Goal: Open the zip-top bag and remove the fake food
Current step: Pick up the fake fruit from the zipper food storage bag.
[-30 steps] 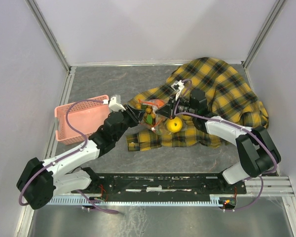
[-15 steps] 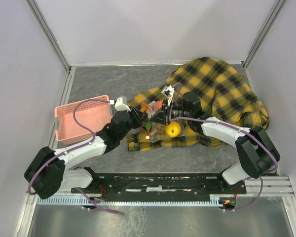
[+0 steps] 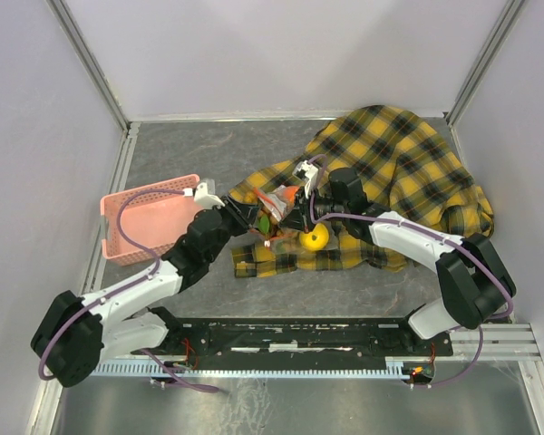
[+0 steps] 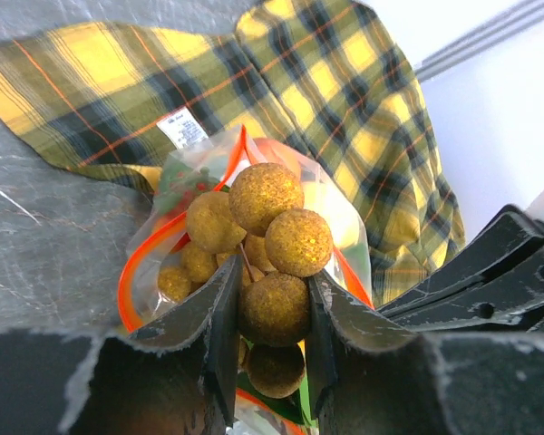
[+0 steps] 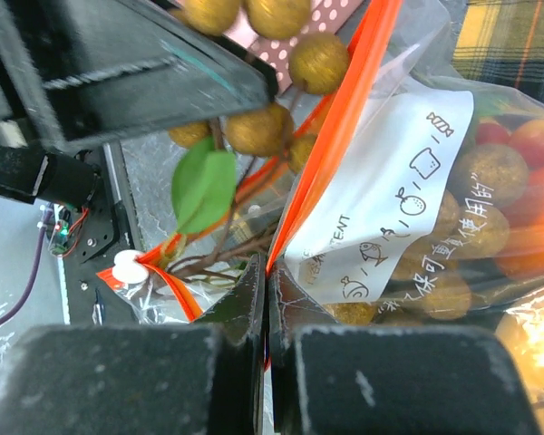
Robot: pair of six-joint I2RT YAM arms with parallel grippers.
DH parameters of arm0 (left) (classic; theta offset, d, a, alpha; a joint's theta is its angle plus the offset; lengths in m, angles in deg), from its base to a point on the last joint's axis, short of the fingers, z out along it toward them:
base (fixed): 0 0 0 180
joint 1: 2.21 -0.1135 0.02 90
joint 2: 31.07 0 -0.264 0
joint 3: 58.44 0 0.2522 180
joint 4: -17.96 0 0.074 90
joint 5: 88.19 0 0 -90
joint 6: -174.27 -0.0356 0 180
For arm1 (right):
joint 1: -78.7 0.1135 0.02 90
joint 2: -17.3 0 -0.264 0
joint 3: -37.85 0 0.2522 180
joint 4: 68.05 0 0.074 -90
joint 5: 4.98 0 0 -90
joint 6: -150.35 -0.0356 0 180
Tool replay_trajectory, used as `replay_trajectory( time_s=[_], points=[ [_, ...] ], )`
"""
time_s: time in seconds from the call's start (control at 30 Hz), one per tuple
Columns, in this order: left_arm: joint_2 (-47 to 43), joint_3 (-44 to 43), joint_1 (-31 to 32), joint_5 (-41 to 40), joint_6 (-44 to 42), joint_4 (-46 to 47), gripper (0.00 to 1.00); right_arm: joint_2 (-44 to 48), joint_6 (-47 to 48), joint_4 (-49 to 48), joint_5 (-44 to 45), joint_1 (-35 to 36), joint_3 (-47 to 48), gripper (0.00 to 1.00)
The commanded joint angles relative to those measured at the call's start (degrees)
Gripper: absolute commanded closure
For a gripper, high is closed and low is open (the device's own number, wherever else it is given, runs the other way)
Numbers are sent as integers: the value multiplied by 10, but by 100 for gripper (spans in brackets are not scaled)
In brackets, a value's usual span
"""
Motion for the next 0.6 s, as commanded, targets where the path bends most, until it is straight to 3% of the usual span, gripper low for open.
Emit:
replay_trajectory(
  time_s=[0.0,0.13,0.2,0.33,0.43,0.57],
  points=[
    [45,-4,-6,66,-11,75,86,6,-13,-51,-47,6,6,98],
    [88,-16,-6,148,-4,87,75,5,-11,-47,-43,6,3,98],
    [86,-8,-6,164,-1,81,59,1,-10,-39,-36,6,3,98],
    [30,23,-6,136,-17,35,31,-7,0,-9,-13,6,8,98],
    [-38,47,-6,100,-31,-7,17,-12,-7,-16,-18,6,9,98],
    [-122,82,-6,104,-33,-37,15,-15,-9,-21,-20,7,6,98]
  ],
)
